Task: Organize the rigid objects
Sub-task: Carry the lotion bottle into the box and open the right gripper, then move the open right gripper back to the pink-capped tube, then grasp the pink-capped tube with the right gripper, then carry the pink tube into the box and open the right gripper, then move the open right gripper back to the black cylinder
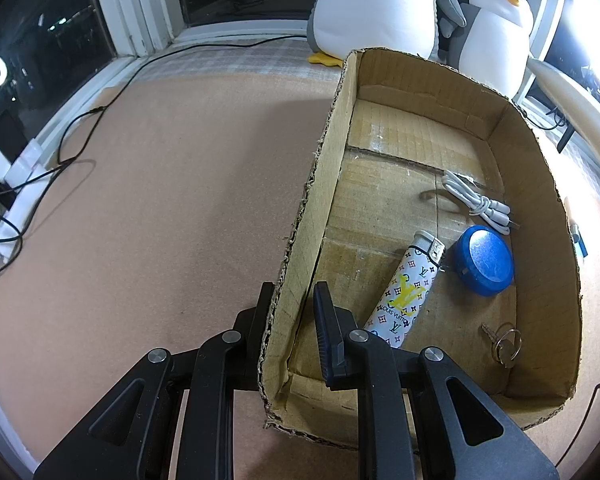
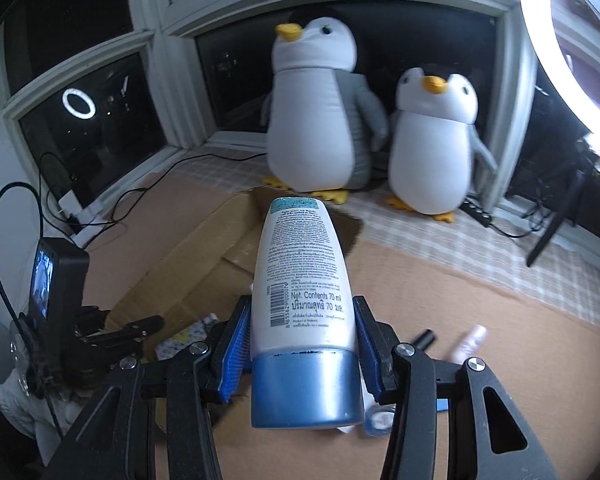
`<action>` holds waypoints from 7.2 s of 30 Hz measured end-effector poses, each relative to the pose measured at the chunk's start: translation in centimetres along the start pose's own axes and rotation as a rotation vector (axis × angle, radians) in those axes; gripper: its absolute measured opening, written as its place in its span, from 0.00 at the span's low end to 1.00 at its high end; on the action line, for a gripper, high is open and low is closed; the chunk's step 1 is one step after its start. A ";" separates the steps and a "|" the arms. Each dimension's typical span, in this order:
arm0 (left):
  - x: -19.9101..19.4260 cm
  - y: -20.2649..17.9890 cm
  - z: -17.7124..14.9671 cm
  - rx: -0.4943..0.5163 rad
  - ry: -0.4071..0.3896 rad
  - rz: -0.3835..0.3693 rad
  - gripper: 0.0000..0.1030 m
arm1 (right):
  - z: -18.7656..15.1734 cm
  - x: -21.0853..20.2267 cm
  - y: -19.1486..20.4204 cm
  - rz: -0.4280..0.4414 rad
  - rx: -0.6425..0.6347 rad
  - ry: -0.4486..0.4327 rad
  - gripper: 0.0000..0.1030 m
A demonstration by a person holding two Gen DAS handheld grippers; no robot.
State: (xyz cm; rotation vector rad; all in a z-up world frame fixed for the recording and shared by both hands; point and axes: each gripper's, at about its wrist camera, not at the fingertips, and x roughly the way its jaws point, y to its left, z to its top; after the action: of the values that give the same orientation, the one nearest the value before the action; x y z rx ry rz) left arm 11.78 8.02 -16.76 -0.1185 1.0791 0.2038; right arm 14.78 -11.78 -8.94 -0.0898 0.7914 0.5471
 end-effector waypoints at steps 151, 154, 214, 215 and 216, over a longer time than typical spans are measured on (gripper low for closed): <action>-0.2 0.3 -0.2 -0.003 -0.005 -0.004 0.17 | 3.9 6.8 0.4 0.054 0.155 0.170 0.17; -0.2 0.3 -0.2 -0.003 -0.005 -0.004 0.17 | 3.9 7.1 1.0 0.061 0.147 0.177 0.17; 0.0 0.5 -0.3 -0.003 -0.006 -0.005 0.17 | -1.8 8.5 -11.3 -0.092 0.392 0.404 0.28; 0.0 0.5 -0.3 -0.003 -0.006 -0.005 0.17 | -1.8 8.6 -11.4 -0.099 0.388 0.409 0.27; 0.0 0.5 -0.3 -0.003 -0.006 -0.005 0.17 | -1.9 8.7 -11.3 -0.106 0.383 0.413 0.25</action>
State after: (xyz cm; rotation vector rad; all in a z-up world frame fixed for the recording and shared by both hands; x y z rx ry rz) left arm 11.38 8.43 -16.91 -0.1233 1.0725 0.2016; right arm 24.22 -18.22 -17.76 0.1129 1.2743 0.2694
